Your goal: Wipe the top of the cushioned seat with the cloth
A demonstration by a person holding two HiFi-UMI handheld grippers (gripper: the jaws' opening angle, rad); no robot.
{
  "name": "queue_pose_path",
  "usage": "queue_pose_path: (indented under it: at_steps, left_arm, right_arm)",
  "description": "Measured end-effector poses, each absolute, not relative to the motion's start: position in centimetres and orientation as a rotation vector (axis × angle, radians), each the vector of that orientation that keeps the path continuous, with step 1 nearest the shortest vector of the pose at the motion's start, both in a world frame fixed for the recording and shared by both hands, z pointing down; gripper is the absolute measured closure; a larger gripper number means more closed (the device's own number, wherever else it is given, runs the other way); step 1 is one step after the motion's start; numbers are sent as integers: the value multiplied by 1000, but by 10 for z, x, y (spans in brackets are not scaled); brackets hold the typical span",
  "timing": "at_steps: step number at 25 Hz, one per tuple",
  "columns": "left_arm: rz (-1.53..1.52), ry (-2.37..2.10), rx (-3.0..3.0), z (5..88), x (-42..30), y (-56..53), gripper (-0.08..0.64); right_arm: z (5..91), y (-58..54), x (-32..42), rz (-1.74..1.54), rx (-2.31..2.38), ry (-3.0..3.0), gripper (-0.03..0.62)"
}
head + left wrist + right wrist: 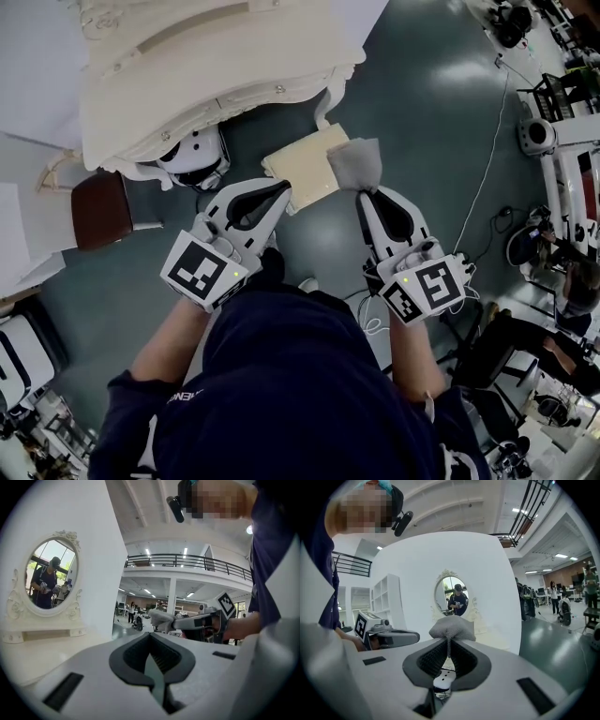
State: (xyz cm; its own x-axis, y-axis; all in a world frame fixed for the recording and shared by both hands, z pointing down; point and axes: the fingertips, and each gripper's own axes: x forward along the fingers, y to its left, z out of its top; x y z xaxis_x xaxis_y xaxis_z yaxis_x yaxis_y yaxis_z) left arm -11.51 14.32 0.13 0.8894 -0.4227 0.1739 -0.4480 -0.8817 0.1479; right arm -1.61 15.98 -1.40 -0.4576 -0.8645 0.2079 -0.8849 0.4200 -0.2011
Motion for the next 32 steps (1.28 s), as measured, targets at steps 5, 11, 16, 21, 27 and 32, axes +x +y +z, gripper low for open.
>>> queue_pose_path:
  at_steps: [5, 11, 16, 21, 27, 32]
  left_arm:
    - [216, -656, 2870, 6, -131, 107, 552]
    - [218, -668, 2855, 12, -142, 81, 554]
    - [256, -704, 2826, 22, -145, 67, 552]
    - [260, -745, 2804, 29, -141, 60, 554]
    - [271, -867, 2763, 46, -126, 39, 552]
    - [348, -962, 2668, 77, -116, 27, 552]
  right_arm:
    - [-7, 128, -31, 459, 1606, -2551, 552]
    - [-1, 104, -39, 469, 1594, -2531, 552]
    - [10, 90, -39, 493, 1582, -2522, 552]
    - [19, 76, -34, 500, 1529, -2541, 552]
    - [52, 48, -30, 511, 1373, -2573, 552]
    - [77, 21, -28, 540, 1218, -2624, 552]
